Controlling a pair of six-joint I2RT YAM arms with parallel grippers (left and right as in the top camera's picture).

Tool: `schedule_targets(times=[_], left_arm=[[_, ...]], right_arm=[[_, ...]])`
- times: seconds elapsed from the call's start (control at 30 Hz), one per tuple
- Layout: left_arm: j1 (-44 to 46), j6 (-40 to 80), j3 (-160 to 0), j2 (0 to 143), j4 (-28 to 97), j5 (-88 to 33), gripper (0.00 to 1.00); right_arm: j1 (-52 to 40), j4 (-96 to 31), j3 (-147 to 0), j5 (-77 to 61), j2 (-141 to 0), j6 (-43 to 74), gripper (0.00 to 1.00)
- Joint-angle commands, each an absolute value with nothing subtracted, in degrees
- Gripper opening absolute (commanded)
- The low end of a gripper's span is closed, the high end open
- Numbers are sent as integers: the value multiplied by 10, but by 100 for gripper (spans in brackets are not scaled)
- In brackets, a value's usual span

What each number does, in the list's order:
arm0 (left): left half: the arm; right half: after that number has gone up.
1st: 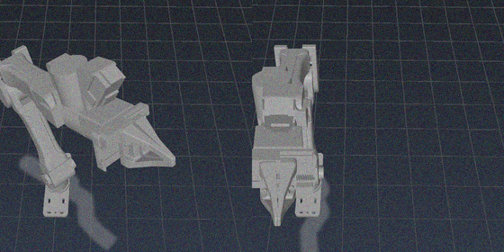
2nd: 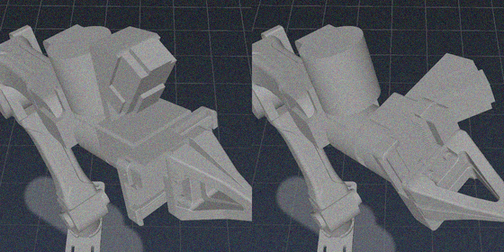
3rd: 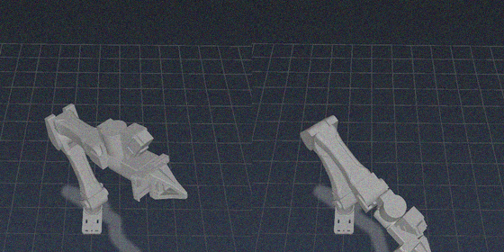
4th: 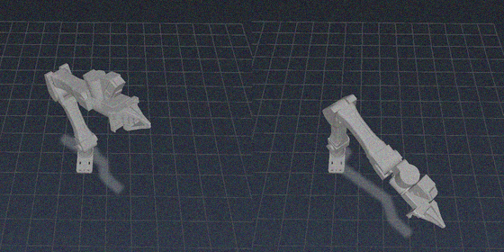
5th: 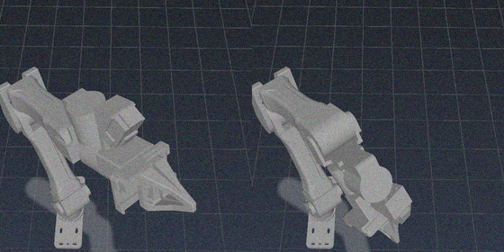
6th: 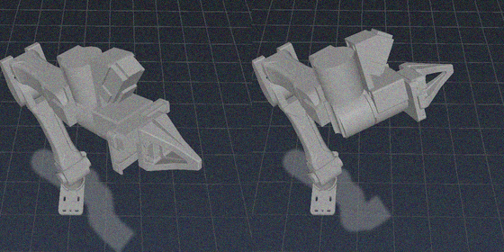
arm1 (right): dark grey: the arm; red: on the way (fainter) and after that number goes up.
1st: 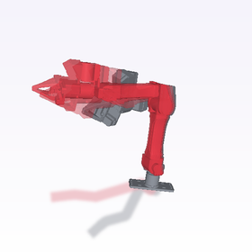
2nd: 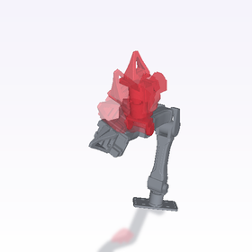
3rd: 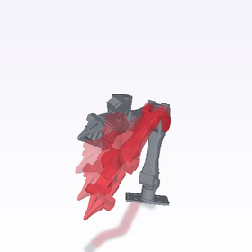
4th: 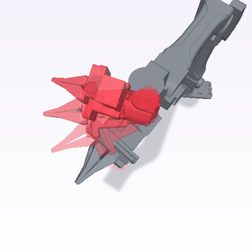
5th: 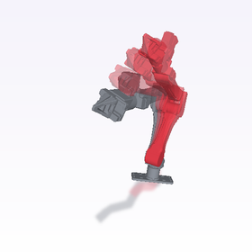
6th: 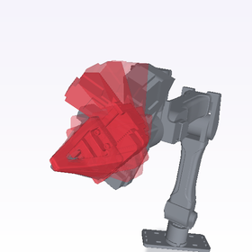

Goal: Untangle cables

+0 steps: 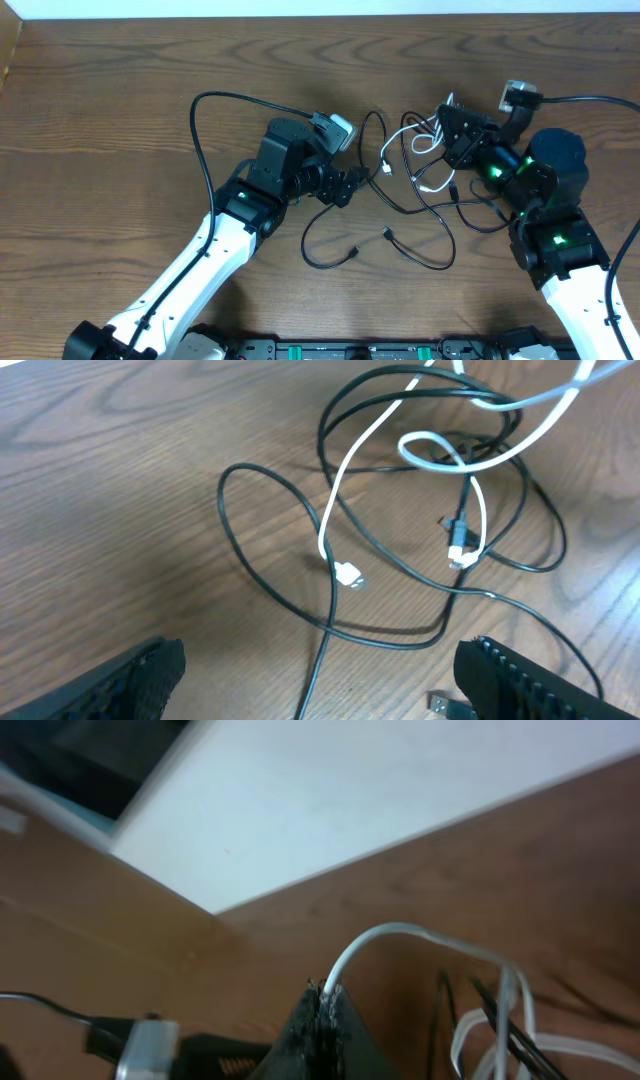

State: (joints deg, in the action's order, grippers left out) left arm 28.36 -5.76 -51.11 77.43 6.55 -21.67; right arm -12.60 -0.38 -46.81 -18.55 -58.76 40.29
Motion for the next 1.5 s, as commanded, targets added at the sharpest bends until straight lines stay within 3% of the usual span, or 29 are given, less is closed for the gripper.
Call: schedule_targets(times=[0.0, 0.2, 0.43, 1.1, 1.47], left_arm=[[284, -53, -518, 776, 63, -241, 91], [284, -53, -518, 776, 67, -240, 91], [284, -53, -518, 776, 70, -240, 91], [284, -53, -518, 776, 72, -240, 91], [284, -53, -518, 776, 72, -240, 91]], right_arm=[[-124, 45, -468, -214, -587, 410, 1], [-124, 152, -474, -216, -587, 459, 1], [-124, 149, -556, -253, -601, 459, 1], [-124, -178, -1039, -312, -803, 309, 1], [-124, -351, -1117, -290, -850, 216, 1]])
